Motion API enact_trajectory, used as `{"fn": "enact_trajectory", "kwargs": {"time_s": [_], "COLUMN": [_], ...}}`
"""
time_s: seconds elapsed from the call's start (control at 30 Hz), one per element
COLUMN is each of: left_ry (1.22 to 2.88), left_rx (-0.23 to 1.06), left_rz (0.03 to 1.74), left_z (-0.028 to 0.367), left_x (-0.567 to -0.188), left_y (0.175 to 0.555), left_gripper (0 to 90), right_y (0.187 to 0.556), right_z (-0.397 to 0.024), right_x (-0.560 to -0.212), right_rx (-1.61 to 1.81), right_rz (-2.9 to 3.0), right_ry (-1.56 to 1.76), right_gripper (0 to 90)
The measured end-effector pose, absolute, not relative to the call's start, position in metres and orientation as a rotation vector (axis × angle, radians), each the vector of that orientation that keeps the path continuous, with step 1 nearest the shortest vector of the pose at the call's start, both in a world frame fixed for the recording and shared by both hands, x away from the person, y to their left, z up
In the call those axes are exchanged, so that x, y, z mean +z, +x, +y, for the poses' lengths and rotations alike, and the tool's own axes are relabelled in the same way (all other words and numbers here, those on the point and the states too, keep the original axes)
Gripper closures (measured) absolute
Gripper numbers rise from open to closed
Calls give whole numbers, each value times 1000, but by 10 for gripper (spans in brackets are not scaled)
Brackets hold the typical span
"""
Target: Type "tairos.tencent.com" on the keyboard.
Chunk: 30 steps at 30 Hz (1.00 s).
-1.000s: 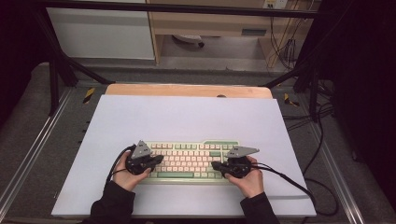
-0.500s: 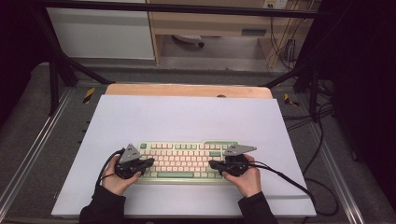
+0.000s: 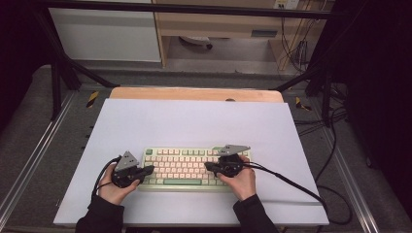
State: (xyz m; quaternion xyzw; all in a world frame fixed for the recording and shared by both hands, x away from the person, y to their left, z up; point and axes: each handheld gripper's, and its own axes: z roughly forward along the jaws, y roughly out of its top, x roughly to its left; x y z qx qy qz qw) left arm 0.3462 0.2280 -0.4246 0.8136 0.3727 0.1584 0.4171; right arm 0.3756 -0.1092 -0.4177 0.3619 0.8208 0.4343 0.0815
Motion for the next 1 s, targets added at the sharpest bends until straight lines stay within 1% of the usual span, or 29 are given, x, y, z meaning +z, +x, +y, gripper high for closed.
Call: {"fn": "enact_trajectory", "kwargs": {"time_s": [0.57,1.0], "left_ry": [2044,2050], "left_rx": [394,395], "left_rz": [936,931], "left_z": [228,227], "left_x": [-426,-426], "left_y": [347,347], "left_gripper": [900,900], "right_y": [392,393], "right_z": [-87,-86], "right_x": [-427,-430], "right_rx": [1234,1198], "right_rz": [2469,2487], "right_ry": [1088,1078], "right_gripper": [900,900]}}
